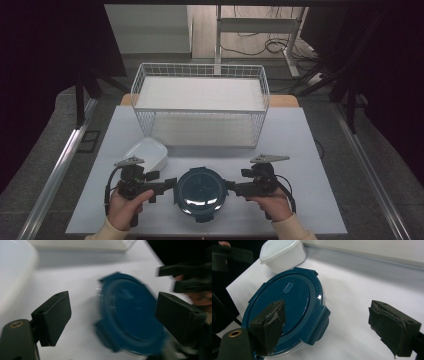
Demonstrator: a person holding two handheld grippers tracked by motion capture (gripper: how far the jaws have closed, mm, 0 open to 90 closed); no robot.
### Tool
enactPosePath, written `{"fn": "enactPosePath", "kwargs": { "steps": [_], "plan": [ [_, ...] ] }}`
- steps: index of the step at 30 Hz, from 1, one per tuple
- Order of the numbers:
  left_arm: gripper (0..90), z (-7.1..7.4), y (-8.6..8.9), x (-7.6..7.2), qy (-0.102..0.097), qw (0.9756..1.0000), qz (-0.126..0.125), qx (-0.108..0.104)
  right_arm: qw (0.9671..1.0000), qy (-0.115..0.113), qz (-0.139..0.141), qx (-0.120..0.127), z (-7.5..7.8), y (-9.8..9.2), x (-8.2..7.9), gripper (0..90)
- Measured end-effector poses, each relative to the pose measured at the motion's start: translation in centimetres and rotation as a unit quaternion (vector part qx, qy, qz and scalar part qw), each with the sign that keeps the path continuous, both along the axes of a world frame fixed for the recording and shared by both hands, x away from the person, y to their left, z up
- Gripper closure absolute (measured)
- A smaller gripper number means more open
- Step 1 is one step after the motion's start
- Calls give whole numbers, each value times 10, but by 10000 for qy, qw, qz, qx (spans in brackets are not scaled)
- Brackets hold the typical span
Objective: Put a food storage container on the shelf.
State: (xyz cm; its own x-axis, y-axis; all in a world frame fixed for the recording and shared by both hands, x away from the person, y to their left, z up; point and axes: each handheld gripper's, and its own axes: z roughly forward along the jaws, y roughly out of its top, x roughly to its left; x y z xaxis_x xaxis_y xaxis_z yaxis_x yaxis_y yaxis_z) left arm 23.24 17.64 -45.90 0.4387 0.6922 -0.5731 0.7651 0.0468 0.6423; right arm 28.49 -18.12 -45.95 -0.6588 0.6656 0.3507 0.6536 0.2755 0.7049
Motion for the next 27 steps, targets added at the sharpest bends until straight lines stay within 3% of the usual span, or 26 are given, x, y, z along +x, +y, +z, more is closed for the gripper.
{"fn": "enactPosePath", "kwargs": {
  "steps": [3,4,12,17,18,27],
  "plan": [
    [128,-1,-6,-3,-6,9999,-30,124,9999,62,-39,83,-1,-3,-2,133],
    [127,-5,-9,-4,50,9997,2,236,9996,201,-35,173,-4,-5,-3,129],
    [130,-25,-8,0,383,9990,56,236,9980,584,20,221,-19,-4,-3,114],
    [133,-33,-9,1,552,9984,60,115,9976,672,54,168,-25,1,-2,107],
    [134,-37,-10,1,635,9980,19,7,9970,746,80,184,-28,4,-2,100],
    [141,-48,-19,3,877,9960,-58,-174,9933,1087,150,366,-38,17,3,90]
  ]
}}
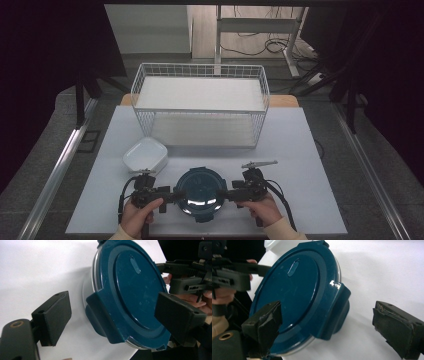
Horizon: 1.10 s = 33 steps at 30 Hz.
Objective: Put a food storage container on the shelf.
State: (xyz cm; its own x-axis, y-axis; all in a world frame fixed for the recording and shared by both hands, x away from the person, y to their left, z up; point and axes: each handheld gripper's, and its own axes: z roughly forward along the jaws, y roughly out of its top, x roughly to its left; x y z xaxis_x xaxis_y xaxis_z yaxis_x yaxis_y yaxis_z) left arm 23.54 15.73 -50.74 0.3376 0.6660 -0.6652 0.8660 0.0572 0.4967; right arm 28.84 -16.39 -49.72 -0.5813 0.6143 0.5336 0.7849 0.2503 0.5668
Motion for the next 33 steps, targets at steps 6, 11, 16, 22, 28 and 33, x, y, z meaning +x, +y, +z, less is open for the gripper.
{"fn": "enactPosePath", "kwargs": {
  "steps": [6,11,16,22,28,33],
  "plan": [
    [156,-7,-5,1,189,9998,-40,-85,9999,153,46,62,-4,7,0,90],
    [188,-14,-5,4,363,9991,-35,-234,9994,316,33,147,-8,12,2,107],
    [273,-16,-6,3,426,9979,-140,-461,9986,472,67,250,-11,17,2,195],
    [322,-15,-2,4,522,9970,-139,-561,9948,892,-148,464,-10,10,6,297],
    [344,-10,-4,1,509,9975,-21,-482,9944,886,-215,532,-5,6,3,352],
    [387,-4,-3,-2,403,9979,49,-498,9930,963,-230,650,-4,1,2,381]
  ]
}}
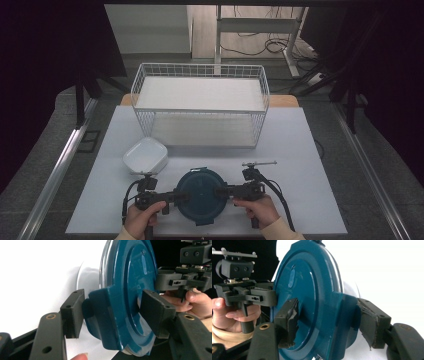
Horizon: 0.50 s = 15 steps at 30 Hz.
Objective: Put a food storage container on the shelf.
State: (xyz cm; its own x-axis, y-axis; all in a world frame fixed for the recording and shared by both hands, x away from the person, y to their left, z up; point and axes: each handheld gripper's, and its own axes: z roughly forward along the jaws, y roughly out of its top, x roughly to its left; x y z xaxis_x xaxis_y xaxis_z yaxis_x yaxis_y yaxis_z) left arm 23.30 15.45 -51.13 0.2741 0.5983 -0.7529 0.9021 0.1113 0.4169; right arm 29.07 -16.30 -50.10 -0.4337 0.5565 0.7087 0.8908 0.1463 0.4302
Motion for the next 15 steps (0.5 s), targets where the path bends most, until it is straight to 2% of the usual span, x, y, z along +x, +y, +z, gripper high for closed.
{"fn": "enactPosePath", "kwargs": {
  "steps": [8,15],
  "plan": [
    [407,6,2,-2,-109,9999,42,34,9999,-28,-109,104,4,-2,-2,413],
    [417,10,4,-2,-190,9998,24,42,9997,-193,-93,97,9,-1,-4,419]
  ]
}}
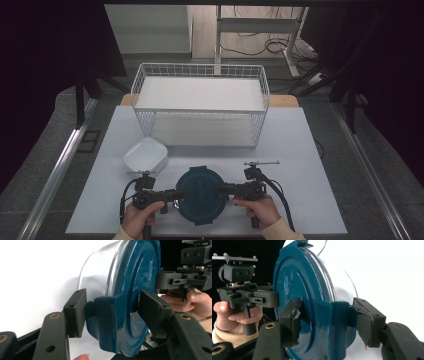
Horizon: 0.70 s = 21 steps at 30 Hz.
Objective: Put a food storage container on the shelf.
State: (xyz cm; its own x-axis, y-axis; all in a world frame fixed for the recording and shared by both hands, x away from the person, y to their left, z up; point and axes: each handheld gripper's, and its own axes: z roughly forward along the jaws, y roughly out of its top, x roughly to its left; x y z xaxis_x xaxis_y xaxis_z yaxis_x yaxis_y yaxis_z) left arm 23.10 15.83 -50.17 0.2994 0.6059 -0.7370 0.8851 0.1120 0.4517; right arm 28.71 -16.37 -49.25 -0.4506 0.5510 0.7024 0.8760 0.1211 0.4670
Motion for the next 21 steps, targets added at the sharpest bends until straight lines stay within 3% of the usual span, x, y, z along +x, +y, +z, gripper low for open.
{"fn": "enactPosePath", "kwargs": {
  "steps": [6,9,21],
  "plan": [
    [421,6,0,-1,-97,10000,8,-11,9999,-126,56,-10,6,1,-1,419],
    [423,10,-1,1,-187,9998,-66,8,9996,-272,57,-25,11,-2,-3,419],
    [422,24,-7,7,-458,9985,-261,145,9987,-507,-30,36,20,-9,-7,418]
  ]
}}
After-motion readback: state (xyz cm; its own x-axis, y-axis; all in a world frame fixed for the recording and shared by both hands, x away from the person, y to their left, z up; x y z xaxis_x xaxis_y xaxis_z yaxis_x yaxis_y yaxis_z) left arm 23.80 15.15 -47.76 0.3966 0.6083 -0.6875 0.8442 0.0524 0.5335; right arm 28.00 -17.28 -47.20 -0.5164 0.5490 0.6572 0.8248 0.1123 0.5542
